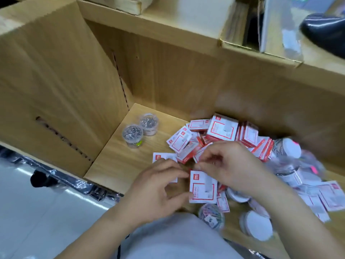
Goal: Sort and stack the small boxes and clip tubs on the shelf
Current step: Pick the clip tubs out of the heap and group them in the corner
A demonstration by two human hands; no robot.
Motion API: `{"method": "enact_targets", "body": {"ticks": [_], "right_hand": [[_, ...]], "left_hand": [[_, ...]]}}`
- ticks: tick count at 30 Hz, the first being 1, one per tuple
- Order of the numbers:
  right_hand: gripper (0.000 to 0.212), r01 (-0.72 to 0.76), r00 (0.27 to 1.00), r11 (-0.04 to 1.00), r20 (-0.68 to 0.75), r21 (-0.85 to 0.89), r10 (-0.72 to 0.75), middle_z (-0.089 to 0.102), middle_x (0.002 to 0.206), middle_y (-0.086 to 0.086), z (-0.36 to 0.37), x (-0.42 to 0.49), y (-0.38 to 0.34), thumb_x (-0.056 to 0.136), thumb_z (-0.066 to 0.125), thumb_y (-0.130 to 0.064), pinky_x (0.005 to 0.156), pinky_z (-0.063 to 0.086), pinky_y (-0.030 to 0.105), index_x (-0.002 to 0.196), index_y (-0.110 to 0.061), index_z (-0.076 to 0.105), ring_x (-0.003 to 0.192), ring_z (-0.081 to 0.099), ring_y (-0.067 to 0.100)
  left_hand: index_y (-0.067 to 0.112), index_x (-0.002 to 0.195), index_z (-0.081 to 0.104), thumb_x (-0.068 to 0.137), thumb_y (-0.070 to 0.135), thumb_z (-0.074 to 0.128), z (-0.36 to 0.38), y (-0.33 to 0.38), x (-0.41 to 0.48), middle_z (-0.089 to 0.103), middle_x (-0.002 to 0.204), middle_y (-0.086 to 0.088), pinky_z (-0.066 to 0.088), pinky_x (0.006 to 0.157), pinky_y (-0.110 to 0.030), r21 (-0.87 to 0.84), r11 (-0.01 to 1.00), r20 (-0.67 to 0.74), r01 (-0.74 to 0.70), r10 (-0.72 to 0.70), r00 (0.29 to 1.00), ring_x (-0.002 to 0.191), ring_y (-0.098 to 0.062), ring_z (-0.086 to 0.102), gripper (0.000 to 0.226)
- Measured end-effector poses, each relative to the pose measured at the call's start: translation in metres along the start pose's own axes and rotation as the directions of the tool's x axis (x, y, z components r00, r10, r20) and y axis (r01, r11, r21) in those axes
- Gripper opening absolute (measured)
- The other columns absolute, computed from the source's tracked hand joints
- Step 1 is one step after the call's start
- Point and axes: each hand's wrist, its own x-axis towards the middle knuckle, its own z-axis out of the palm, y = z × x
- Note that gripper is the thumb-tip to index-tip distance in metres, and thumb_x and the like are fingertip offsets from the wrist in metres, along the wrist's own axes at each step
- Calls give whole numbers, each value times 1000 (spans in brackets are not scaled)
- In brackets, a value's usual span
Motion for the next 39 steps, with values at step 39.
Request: {"method": "enact_targets", "body": {"ticks": [39], "right_hand": [[56,-97,967,995,-238,-28,88,59,118,-15,29,-5,-58,74,69,-54,88,52,36,126,-40,54,111,58,12]], "left_hand": [[32,112,65,86,22,82,-38,3,-22,77,97,6,60,82,-44,-539,748,-307,386,-601,738,90,-15,73,32]]}}
